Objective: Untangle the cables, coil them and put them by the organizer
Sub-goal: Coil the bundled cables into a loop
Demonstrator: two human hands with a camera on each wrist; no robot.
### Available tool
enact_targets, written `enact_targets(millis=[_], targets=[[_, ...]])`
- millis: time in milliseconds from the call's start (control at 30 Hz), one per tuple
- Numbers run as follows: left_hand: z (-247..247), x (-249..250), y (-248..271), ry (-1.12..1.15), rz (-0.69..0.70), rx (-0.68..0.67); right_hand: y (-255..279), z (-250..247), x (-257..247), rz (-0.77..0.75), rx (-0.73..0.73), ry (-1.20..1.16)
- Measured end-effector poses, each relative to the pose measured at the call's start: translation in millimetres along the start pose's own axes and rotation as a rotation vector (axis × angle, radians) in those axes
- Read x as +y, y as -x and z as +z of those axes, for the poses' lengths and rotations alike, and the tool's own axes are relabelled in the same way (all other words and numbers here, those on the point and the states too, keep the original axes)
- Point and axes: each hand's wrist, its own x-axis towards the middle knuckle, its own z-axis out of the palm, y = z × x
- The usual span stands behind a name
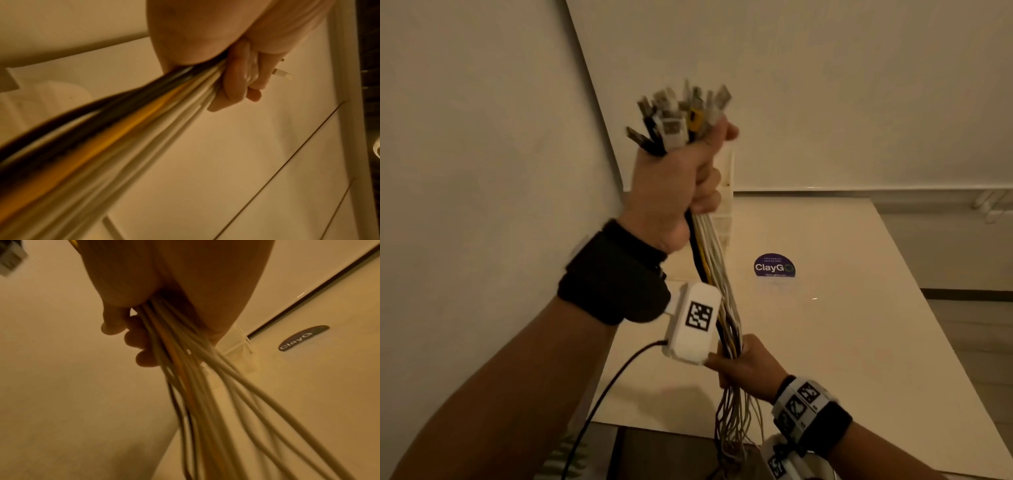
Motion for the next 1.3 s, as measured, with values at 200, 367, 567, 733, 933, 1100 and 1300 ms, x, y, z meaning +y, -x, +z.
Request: enact_targets(millis=[200, 367, 567, 733, 933, 1100, 1300], targets=[[-18, 43, -18, -0.040, 0.161, 0.135, 10, 16, 44, 0.248, -0.143, -0.046], [-33, 45, -14, -0.285, 0.153, 0.104, 16, 9, 76, 0.370, -0.030, 0.066], [-55, 39, -14, -0.566, 0.030, 0.160, 26, -4, 70, 0.320, -0.073, 0.242], [-96, 27, -15, -0.752, -0.075, 0.335, 57, -39, 31, 0.199, -0.126, 0.270], [-90, -22, 4, -1.058, -0.096, 0.040, 94, -74, -41, -0.200, -0.201, 0.441], [-62, -70, 20, -1.075, -0.050, -0.148, 100, -94, -96, -0.537, -0.147, 0.586], [1, -90, 42, -0.756, 0.102, -0.211, 76, -107, -123, -0.674, 0.071, 0.233]])
